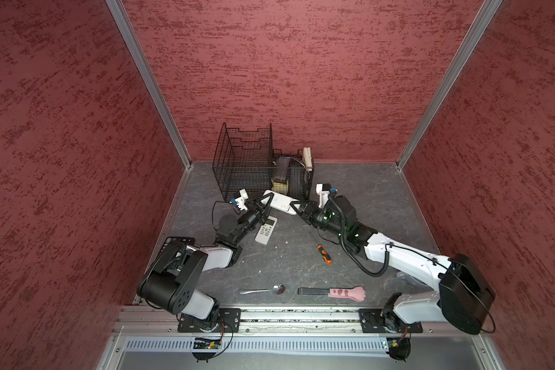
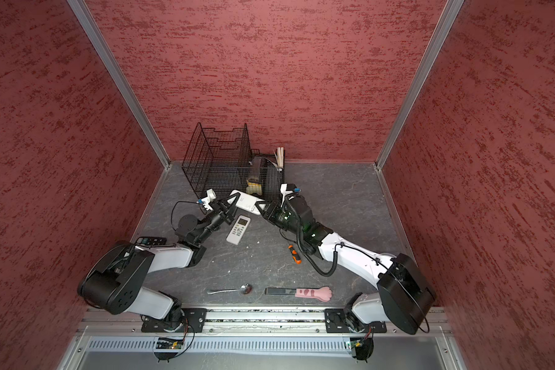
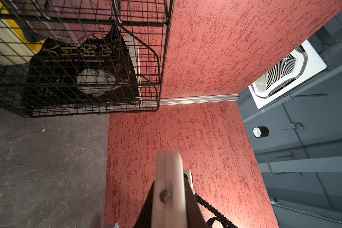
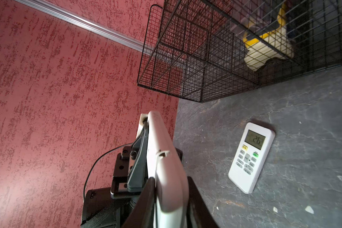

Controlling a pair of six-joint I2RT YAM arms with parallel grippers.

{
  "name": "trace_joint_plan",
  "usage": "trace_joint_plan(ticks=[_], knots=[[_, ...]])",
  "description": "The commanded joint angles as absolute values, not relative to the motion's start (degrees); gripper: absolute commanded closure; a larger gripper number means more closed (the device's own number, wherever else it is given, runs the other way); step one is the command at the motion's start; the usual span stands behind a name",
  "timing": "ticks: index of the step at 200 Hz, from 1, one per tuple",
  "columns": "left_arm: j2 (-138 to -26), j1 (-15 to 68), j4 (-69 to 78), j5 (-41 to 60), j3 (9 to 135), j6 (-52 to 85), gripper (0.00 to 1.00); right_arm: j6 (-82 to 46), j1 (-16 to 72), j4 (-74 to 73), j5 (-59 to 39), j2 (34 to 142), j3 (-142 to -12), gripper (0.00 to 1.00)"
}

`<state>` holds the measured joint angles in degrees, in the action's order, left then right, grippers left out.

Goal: Unload the batteries from the remote control

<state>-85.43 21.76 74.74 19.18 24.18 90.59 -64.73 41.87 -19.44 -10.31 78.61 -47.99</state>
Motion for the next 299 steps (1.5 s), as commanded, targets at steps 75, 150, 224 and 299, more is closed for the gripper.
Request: trace_joint_plan(ticks=[75, 150, 224, 299], knots=[[-83.8, 21.1, 76.5, 17.5, 25.4, 88.6, 1.0, -64.5, 41.3, -14.8, -10.5, 78.8, -47.3, 0.65], [-83.8, 21.0, 74.9, 17.3, 25.4, 86.6, 1.0, -64.7, 41.4, -14.0, -10.5, 77.9, -47.4, 0.61], [-84.4, 21.1, 75.2, 17.4, 25.3, 86.5, 1.0, -64.8, 41.3, -12.4, -9.5, 76.7, -46.8, 0.66], [-84.7, 21.3, 74.6, 18.0, 25.3, 85.8, 1.0, -64.9, 41.2, -12.6, -9.7, 76.2, -46.5, 0.68]])
